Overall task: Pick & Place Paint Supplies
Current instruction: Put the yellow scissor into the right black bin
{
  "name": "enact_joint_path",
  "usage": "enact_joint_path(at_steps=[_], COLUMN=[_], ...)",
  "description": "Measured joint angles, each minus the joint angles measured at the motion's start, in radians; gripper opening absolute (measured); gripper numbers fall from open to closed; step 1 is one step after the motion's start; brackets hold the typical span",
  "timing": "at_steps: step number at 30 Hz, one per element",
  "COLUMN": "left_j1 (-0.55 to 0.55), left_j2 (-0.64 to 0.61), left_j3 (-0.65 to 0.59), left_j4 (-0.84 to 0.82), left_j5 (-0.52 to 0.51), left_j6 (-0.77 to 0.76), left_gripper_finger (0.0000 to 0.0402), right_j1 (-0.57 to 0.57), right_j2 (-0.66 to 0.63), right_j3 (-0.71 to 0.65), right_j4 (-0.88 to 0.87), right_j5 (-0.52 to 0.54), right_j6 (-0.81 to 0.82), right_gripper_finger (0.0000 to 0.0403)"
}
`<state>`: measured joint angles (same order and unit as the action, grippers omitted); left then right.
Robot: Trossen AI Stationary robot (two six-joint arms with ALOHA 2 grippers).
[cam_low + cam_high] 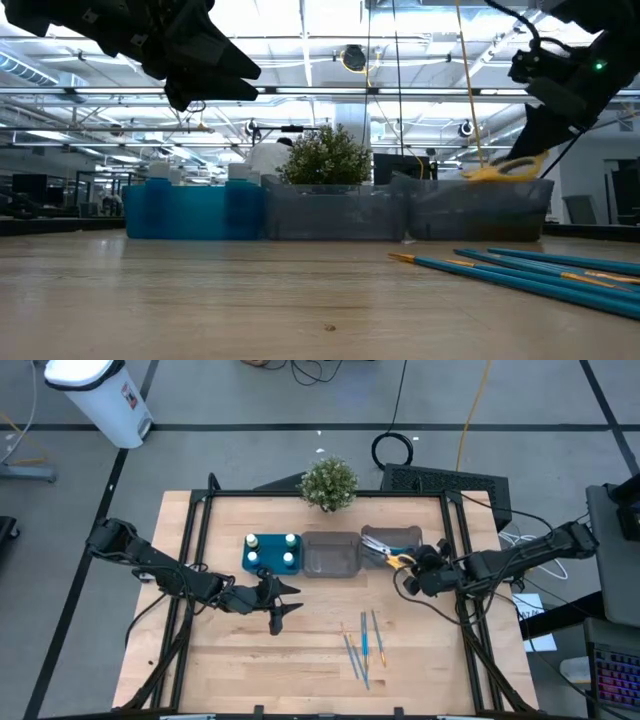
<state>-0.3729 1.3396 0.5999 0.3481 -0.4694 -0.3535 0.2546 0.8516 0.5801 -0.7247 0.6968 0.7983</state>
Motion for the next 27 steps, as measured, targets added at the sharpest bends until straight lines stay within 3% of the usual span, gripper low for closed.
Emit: enact_joint_path(at_steps=[4, 11, 21, 27], left_j1=[0.000, 0.000, 0.000, 0.000], left_j2=[0.000, 0.000, 0.000, 0.000], left_j3=[0.000, 0.000, 0.000, 0.000], left_j4=[0.000, -0.002, -0.002, -0.002], left_j5=[0.000, 0.000, 0.000, 0.000], left_j6=[0.000, -0.001, -0.003, -0.004], left_gripper_finger=[0.0191, 0.0191, 0.0191, 0.0191], right_j1=[0.000, 0.000, 0.000, 0.000], right_j2=[0.001, 0.000, 0.000, 0.000], right_j3=[-0.003, -0.002, -0.001, 0.000], right_j4=[0.009, 0.023, 0.028, 0.080], right_j5=[-0.011, 0.009, 0.238, 0.214], right_j6=[-0.001, -0.008, 0.000, -0.023], right_gripper_finger=[0.0082, 0.0068, 0.0073, 0.0079])
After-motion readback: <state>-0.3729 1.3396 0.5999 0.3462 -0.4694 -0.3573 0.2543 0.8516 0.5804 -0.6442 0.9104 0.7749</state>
